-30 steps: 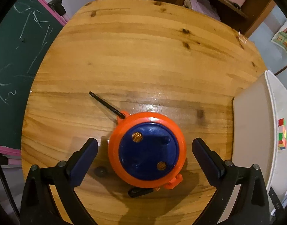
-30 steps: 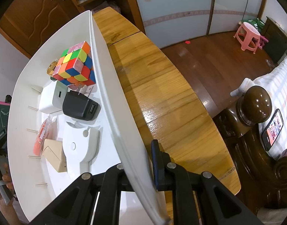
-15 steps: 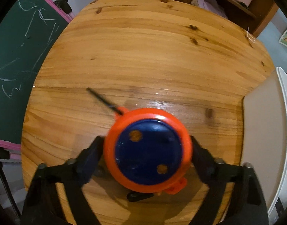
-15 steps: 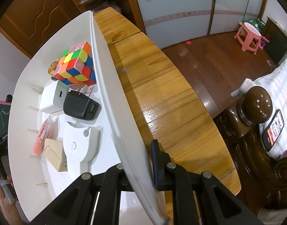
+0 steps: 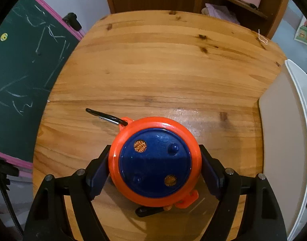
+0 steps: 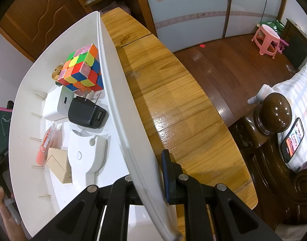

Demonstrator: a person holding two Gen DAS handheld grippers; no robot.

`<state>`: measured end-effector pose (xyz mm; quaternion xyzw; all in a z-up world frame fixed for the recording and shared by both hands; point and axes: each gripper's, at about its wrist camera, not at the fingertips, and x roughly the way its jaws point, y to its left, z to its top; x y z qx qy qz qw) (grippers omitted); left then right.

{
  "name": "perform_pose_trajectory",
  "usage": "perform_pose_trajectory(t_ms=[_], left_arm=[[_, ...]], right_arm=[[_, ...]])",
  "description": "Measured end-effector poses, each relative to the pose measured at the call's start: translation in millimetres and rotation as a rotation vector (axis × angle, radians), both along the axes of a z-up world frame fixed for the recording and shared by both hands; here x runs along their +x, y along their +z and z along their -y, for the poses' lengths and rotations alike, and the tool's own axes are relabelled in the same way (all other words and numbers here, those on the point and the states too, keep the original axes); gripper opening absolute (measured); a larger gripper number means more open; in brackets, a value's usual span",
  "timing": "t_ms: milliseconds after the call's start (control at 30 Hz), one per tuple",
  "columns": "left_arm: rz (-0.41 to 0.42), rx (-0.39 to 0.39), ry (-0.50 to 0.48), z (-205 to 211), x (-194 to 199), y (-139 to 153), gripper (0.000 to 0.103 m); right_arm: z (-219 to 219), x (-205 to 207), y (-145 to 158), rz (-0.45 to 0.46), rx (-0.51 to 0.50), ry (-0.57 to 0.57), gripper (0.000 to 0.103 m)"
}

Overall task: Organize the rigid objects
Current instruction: 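Close the left gripper on the orange-and-blue cord reel, then carry the cord reel into the white bin and open the left gripper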

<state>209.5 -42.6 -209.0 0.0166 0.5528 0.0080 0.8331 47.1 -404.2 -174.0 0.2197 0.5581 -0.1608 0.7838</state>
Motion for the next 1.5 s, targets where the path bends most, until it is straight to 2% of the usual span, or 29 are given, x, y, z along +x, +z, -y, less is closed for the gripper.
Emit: perform_pose_trajectory(t_ms=[333, 533, 800, 933, 1067, 1233, 1500], left_arm=[[0.106, -0.008, -0.078, 1.3, -44.3, 56.7, 0.083], [0.128, -0.063, -0.153, 13.5, -72.4, 100.8, 0.083], [0.175, -0.091, -0.289, 58.0, -94.2, 153.4, 0.083], [0.193, -0.098, -0.366, 91.0, -99.3, 167.3, 0.083], [0.188, -0.104, -0.431, 125.8, -95.2, 169.3, 0.083], [0.156, -0.112, -0.489, 164.7, -84.6, 157.5, 0.083], [0.009, -0.118, -0.523, 204.1, -66.2, 103.7, 0.083]], right_arm=[[0.9, 1.2, -1.1, 0.010, 0.008, -0.001, 0.013], [3.5, -2.5, -2.3, 0.028, 0.023, 0.001, 0.013], [7.7, -5.2, -4.1, 0.054, 0.057, 0.002, 0.013], [9.5, -6.2, -5.0, 0.066, 0.071, 0.004, 0.013], [11.9, -10.3, -7.3, 0.076, 0.077, 0.009, 0.013], [14.3, -11.5, -9.3, 0.084, 0.088, 0.013, 0.013], [14.5, -12.7, -10.3, 0.092, 0.087, 0.023, 0.013]])
